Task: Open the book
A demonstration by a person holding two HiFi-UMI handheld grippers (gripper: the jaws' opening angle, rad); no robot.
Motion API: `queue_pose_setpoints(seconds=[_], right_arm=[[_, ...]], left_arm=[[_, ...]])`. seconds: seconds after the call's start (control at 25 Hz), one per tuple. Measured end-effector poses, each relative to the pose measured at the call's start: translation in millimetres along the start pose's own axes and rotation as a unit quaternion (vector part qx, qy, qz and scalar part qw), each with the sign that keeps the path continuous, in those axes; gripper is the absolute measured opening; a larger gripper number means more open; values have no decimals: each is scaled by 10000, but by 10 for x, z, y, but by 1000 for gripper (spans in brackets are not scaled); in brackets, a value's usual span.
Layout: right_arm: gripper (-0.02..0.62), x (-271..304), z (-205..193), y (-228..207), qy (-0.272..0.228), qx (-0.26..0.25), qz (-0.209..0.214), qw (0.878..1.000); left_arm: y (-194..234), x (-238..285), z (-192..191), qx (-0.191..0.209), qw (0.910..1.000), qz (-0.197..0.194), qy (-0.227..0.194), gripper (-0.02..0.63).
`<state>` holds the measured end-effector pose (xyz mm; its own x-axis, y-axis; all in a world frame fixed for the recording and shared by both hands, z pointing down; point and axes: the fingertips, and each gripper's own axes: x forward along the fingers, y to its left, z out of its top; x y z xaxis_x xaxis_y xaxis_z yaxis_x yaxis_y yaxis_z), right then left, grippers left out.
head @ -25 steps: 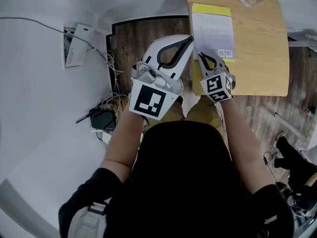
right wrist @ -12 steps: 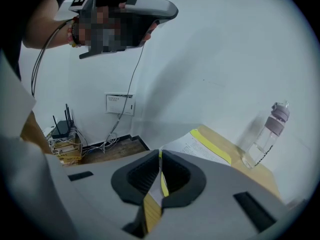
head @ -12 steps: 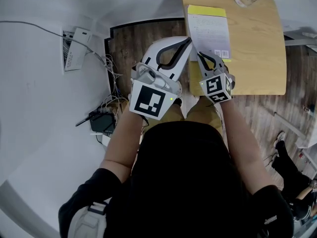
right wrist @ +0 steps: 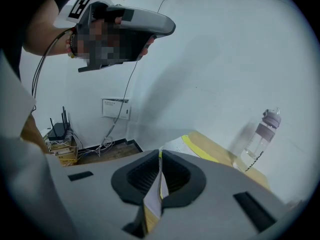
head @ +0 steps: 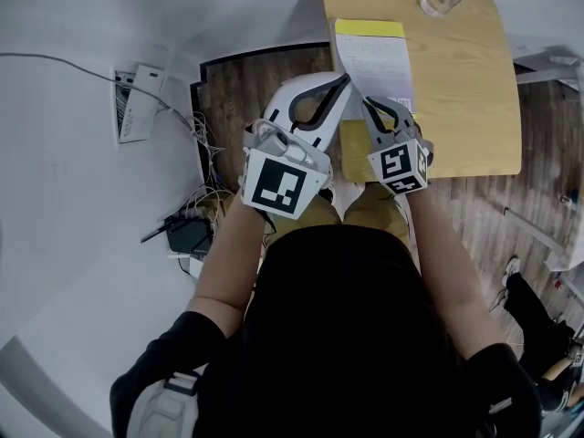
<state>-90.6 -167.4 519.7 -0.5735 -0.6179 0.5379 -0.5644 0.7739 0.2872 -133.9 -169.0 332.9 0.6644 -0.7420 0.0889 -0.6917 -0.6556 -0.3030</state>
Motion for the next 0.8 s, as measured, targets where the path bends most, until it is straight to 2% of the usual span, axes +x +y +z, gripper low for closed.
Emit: queue_pose_setpoints(seconds=[0.8], right_arm=[[40,-341,93,-536,-236,-81,-474,9986]], left_arm=[[-114,315,112,41,10000,-87,-26,11]])
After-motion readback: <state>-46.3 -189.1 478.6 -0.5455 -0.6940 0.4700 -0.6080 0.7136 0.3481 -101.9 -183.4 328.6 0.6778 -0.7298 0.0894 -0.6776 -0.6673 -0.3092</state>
